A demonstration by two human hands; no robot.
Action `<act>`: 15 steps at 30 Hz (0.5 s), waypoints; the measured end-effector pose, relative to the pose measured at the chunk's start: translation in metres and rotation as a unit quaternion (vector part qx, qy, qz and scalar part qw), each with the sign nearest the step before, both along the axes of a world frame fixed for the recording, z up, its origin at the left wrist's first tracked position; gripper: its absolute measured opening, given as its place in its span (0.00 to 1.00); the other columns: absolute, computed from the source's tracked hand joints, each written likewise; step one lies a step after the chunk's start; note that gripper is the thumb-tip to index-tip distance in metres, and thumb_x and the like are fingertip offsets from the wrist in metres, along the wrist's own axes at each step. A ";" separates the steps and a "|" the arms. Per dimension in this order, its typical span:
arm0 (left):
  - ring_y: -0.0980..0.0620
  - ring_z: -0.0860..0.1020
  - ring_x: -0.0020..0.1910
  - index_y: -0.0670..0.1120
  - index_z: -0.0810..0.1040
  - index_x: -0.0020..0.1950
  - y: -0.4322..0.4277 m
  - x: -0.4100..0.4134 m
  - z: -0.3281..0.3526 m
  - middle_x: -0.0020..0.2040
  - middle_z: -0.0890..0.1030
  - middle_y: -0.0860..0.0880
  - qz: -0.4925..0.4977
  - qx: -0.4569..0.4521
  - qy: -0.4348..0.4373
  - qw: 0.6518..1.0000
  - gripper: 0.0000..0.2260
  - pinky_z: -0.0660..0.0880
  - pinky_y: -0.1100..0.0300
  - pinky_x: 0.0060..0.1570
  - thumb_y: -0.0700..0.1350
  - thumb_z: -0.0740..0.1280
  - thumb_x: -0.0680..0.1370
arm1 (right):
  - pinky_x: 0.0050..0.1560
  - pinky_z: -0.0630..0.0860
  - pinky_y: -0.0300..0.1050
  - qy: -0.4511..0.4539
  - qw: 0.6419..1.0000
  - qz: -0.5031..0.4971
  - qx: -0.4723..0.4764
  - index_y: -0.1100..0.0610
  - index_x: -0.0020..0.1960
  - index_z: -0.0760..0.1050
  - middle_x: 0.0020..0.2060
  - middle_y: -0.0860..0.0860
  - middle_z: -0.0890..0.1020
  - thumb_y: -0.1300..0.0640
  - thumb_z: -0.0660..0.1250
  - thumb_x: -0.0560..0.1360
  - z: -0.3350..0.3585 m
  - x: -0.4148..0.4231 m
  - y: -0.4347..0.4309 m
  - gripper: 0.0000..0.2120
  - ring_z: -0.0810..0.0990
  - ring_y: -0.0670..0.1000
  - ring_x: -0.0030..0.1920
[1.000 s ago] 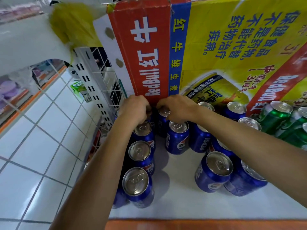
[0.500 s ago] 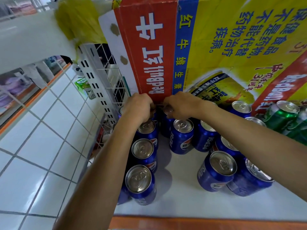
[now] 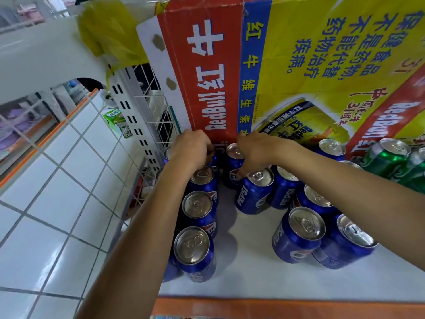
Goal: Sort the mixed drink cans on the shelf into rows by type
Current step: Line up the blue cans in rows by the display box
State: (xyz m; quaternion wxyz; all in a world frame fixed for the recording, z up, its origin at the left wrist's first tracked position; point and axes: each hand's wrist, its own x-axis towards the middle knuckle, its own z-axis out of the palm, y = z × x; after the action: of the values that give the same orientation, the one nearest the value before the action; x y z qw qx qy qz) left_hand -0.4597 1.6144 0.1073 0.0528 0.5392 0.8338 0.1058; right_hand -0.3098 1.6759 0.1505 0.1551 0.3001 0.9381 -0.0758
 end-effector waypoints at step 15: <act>0.41 0.76 0.51 0.57 0.81 0.55 0.005 0.003 -0.001 0.54 0.77 0.45 0.027 -0.006 -0.008 1.000 0.13 0.77 0.44 0.51 0.44 0.73 0.72 | 0.41 0.68 0.46 0.048 0.996 0.022 0.068 0.62 0.64 0.66 0.53 0.58 0.78 0.52 0.71 0.72 -0.018 -0.014 0.010 0.26 0.77 0.58 0.52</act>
State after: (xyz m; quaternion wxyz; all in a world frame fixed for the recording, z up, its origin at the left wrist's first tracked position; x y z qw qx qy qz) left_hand -0.4565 1.6195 0.1064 0.0602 0.5157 0.8480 0.1066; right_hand -0.3238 1.6861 0.1330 0.0910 0.2850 0.9539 -0.0229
